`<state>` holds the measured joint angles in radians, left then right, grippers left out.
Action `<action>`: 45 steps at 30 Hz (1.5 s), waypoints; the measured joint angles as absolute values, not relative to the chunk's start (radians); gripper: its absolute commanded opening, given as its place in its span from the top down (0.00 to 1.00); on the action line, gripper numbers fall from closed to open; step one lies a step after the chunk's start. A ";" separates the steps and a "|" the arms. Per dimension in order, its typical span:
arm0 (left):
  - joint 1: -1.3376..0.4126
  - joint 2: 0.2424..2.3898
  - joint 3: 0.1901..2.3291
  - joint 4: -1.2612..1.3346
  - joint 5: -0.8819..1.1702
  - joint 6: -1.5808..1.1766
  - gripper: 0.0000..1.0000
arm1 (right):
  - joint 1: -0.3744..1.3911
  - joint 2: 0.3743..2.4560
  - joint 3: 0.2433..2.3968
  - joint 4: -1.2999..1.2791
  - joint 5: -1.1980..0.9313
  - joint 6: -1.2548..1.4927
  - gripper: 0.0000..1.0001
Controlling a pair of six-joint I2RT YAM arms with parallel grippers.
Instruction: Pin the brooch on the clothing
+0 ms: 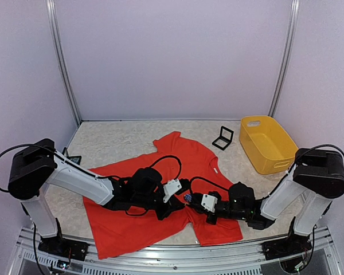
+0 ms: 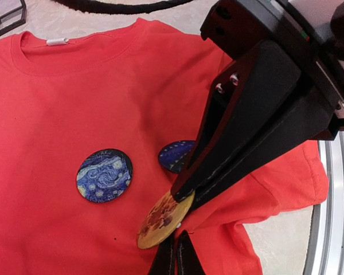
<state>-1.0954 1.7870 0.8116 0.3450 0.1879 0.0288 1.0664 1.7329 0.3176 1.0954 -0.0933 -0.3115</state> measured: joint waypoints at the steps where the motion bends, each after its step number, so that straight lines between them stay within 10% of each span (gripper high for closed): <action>1: -1.095 1.787 0.809 0.348 0.188 0.028 1.00 | 1.066 1.728 0.316 1.098 -0.098 -0.306 1.00; 10: -1.096 1.770 0.792 0.353 0.200 0.030 1.00 | 1.066 1.694 0.304 1.112 -0.154 -0.238 1.00; 14: -1.096 1.763 0.784 0.352 0.207 0.035 0.74 | 1.066 1.694 0.303 1.113 -0.171 -0.217 1.00; 18: -1.097 1.750 0.760 0.345 0.200 0.042 0.70 | 1.064 1.694 0.304 1.120 -0.200 -0.204 1.00; 45: -1.110 1.628 0.682 0.395 0.197 0.184 0.89 | 1.045 1.651 0.329 1.070 -0.333 -0.176 1.00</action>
